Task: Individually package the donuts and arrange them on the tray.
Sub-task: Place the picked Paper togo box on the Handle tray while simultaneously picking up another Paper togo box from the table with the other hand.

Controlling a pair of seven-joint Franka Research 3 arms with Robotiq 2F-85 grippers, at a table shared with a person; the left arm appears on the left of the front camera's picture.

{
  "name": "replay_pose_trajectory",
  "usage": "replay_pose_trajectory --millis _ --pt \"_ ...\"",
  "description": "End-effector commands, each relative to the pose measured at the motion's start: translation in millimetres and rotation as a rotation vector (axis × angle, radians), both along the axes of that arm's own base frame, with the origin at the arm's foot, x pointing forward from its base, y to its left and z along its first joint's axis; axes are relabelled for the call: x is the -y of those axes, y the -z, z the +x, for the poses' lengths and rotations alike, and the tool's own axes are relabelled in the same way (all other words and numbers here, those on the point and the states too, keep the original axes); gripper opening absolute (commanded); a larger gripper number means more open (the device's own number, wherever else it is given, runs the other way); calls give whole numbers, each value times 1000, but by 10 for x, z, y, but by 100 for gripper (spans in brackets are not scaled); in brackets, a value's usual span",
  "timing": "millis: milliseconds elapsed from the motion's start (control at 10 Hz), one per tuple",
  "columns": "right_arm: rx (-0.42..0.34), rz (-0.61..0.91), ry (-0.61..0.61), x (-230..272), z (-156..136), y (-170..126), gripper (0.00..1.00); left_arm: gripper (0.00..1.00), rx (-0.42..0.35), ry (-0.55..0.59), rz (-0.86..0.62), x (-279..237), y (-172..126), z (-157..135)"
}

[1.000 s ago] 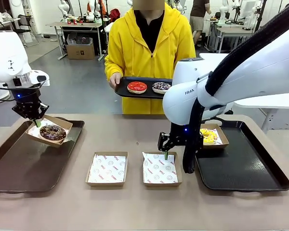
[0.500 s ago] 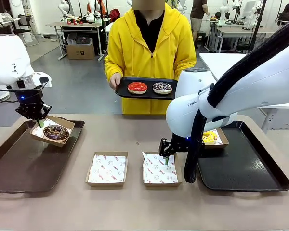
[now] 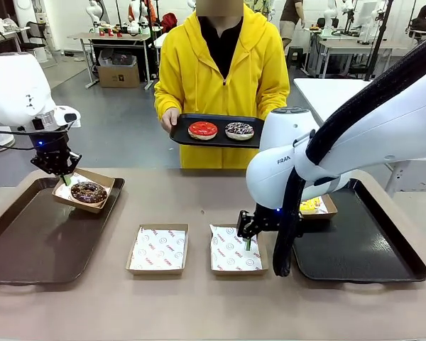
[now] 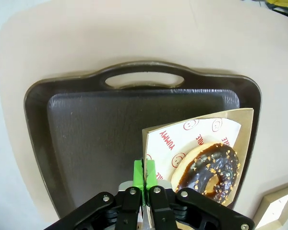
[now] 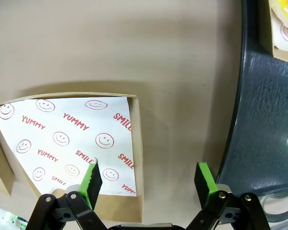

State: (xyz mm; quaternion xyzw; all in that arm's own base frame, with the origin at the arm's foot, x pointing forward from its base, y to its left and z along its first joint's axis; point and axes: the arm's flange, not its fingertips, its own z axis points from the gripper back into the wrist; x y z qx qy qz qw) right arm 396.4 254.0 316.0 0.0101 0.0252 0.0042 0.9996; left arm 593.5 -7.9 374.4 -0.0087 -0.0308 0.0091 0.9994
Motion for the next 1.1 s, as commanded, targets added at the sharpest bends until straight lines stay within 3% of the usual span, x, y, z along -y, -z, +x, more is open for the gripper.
replay_pose_trajectory --millis 0,500,900,1000 --pt "-14 16 28 -60 -4 47 100 2 -11 3 -24 -4 -2 103" --pt "-20 20 34 -71 34 80 100 2 -16 8 -17 32 30 136" --pt "25 25 38 -64 45 90 100 2 -25 16 -10 44 72 148" --pt "33 22 25 -63 36 92 47 57 -29 20 -9 43 77 146"
